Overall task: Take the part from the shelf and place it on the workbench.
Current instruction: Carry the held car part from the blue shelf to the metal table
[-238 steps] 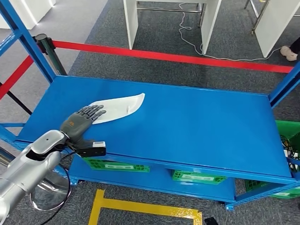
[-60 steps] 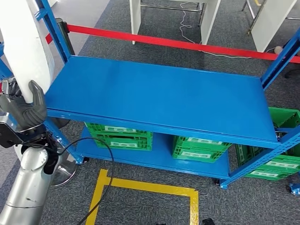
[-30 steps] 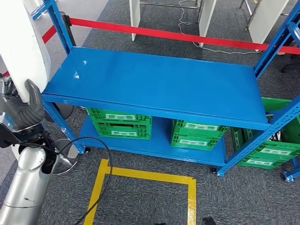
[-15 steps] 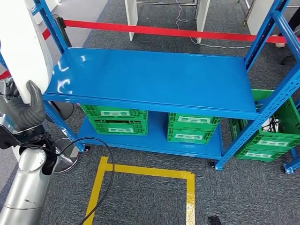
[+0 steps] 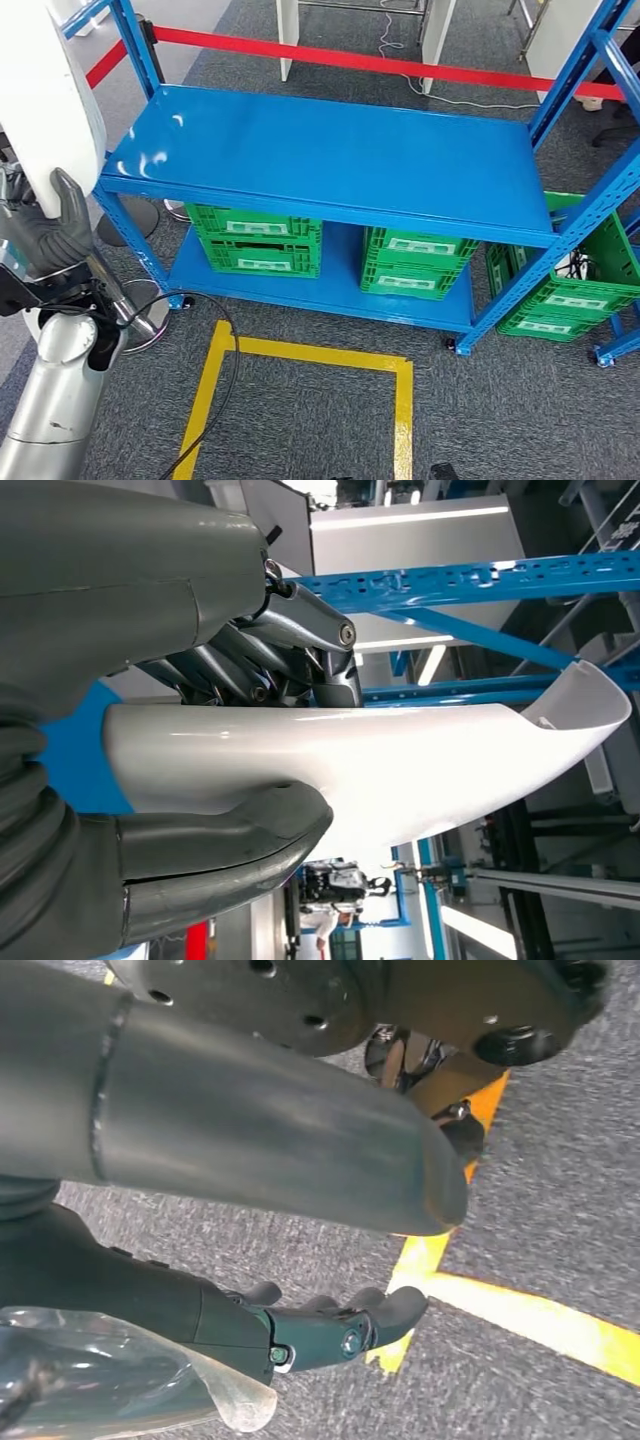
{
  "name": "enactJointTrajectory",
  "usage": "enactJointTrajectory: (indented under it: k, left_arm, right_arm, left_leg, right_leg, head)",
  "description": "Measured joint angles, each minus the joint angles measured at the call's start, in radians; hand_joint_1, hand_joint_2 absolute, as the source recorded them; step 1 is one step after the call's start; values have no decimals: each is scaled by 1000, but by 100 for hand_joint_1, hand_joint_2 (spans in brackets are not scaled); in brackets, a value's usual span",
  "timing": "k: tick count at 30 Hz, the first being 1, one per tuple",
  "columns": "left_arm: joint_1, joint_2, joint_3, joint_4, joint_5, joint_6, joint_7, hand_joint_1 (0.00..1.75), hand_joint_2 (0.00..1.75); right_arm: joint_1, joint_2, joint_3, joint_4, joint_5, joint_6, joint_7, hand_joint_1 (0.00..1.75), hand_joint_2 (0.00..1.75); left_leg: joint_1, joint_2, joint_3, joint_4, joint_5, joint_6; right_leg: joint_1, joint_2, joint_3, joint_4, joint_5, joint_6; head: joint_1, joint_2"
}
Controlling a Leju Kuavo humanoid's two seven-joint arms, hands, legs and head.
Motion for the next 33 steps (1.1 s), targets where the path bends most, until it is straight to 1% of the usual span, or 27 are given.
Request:
enactJointTrajectory:
  k: [1,2,4,5,6,8,9,10,11,12,14,15,16,17,19,20,21,23,24,25,26,27,29,30,31,32,33]
  left_arm:
    - [0,0,0,0,0,0,0,175,175]
    - [1,0,0,0,0,0,1,175,175]
    - [0,0,0,0,0,0,1,175,175]
    - [-2,0,0,0,0,1,1,175,175]
    - [-3,0,0,0,0,3,2,175,175]
    - [-6,0,-1,0,0,7,3,175,175]
    - [-6,1,-1,0,0,8,4,175,175]
    - [-7,1,-1,0,0,9,4,175,175]
    - [-8,2,-1,0,0,10,5,175,175]
    - [-8,2,-1,0,0,11,5,175,175]
    - [-9,3,-1,0,0,12,6,175,175]
    - [-8,3,-1,0,0,12,6,175,175]
    - [-8,3,-1,0,0,13,7,175,175]
    - [-9,3,-1,0,0,13,7,175,175]
    - [-10,3,-1,0,0,14,7,175,175]
    - [-12,3,-1,0,0,14,7,175,175]
    - [-13,3,-1,0,-1,14,7,175,175]
    - [-13,3,-1,0,-1,16,8,175,175]
    - [-13,3,-1,0,-1,17,8,175,175]
    - [-13,3,-1,0,-1,19,7,175,175]
    - [-13,2,-1,0,-2,21,6,175,175]
    - [-13,1,-1,0,-2,22,5,175,175]
    - [-10,-2,-1,0,-3,25,4,175,175]
    - [-8,-3,-1,0,-2,27,4,175,175]
    - [-5,-4,-1,0,-2,31,4,175,175]
    - [-4,-6,-1,0,-3,37,4,175,175]
    - [-3,-8,-1,0,-5,45,4,175,175]
  right_arm:
    - [0,0,0,0,0,0,0,0,0]
    - [0,0,0,0,1,0,-1,0,0]
    - [-2,0,0,0,3,-1,-2,0,0]
    - [-4,0,0,0,4,-1,-4,0,0]
    - [-6,0,0,0,6,-1,-5,0,0]
    - [-5,0,0,0,8,-1,-6,0,0]
    - [-4,0,0,0,9,-1,-6,0,0]
    - [-3,0,0,0,10,-1,-6,0,0]
    - [-4,0,0,0,10,-1,-6,0,0]
    - [-4,0,0,0,10,-1,-6,0,0]
    - [-5,0,0,0,10,-1,-6,0,0]
    - [-5,0,0,0,10,-1,-6,0,0]
    - [-5,0,0,0,10,-1,-6,0,0]
    - [-5,0,0,0,10,-1,-6,0,0]
    - [-5,1,0,0,11,-1,-6,0,0]
    - [-6,1,0,0,11,-1,-6,0,0]
    - [-6,1,0,0,11,-1,-6,0,0]
    - [-7,1,0,0,11,-1,-6,0,0]
    - [-7,1,0,0,10,-1,-6,0,0]
    - [-6,1,0,0,11,-1,-6,0,0]
    - [-5,0,0,0,11,-1,-5,0,0]
    - [-5,0,-1,0,11,-1,-5,0,0]
    - [-5,1,-1,0,11,-1,-3,0,0]
    - [-5,1,-1,0,11,-1,-2,0,0]
    - [-4,1,-1,0,11,-1,-1,0,0]
    - [-4,1,-1,0,10,-2,0,0,0]
    - [-5,1,-1,0,10,-3,0,0,0]
  left_leg:
    - [0,0,-7,1,5,-1]
    - [0,0,-12,1,10,-2]
    - [-2,0,-20,4,17,-8]
    - [-4,0,-24,7,21,-13]
    - [-6,0,-29,9,25,-18]
    - [-7,0,-38,12,35,-28]
    - [-7,-1,-42,15,33,-34]
    - [-6,-1,-48,27,21,-40]
    - [-5,-2,-59,58,-6,-46]
    - [-2,-2,-77,111,-46,-52]
    - [1,-2,-118,246,-124,-60]
    - [2,-2,-127,289,-142,-61]
    - [2,-2,-119,296,-140,-61]
    - [2,-2,-93,265,-122,-58]
    - [0,-2,-8,128,-70,-48]
    - [-1,-2,26,68,-53,-42]
    - [-3,-2,45,28,-46,-37]
    - [-6,-2,45,10,-45,-29]
    - [-3,-2,42,5,-41,-23]
    - [-1,-1,40,-1,-34,-17]
    - [2,0,36,-6,-27,-10]
    - [4,1,32,-11,-20,-5]
    - [2,1,18,-9,-10,-1]
    - [2,1,11,-8,-6,-1]
    - [1,1,5,-6,-2,-1]
    - [1,1,0,-4,0,-3]
    - [2,1,-3,-2,2,-4]
  right_leg:
    - [0,0,11,-1,6,1]
    - [0,0,44,-45,29,0]
    - [1,0,138,-192,79,-5]
    - [1,1,173,-250,92,-8]
    - [2,1,190,-282,97,-13]
    - [2,2,188,-288,100,-24]
    - [0,1,183,-287,105,-31]
    - [-1,0,180,-288,111,-39]
    - [-3,-1,175,-289,117,-46]
    - [-4,-2,170,-289,123,-52]
    - [-3,-2,156,-288,133,-58]
    - [-2,-3,148,-286,138,-58]
    - [-1,-2,141,-284,142,-58]
    - [-1,-2,134,-281,145,-57]
    - [2,-2,126,-276,150,-55]
    - [3,-1,122,-274,153,-52]
    - [5,-2,117,-272,156,-47]
    - [6,-2,108,-271,166,-35]
    - [5,-2,102,-270,168,-29]
    - [5,-1,95,-264,160,-24]
    - [5,-1,82,-240,139,-19]
    - [4,0,61,-195,106,-15]
    - [1,0,12,-66,34,-7]
    - [0,0,-5,-16,15,-5]
    - [-1,0,-4,0,15,-3]
    - [-1,0,16,-23,32,-3]
    - [-2,0,54,-81,61,-3]
  head:
    - [0,0]
    - [0,0]
    - [1,0]
    - [0,0]
    - [0,0]
    - [-1,0]
    - [-1,0]
    - [-3,0]
    - [-5,0]
    - [-7,0]
    - [-9,0]
    - [-9,0]
    - [-10,0]
    - [-10,0]
    - [-9,0]
    - [-9,0]
    - [-9,0]
    - [-9,0]
    - [-9,0]
    - [-8,0]
    - [-6,0]
    - [-4,0]
    - [-1,0]
    - [-1,0]
    - [-1,0]
    - [-1,0]
    - [-1,0]
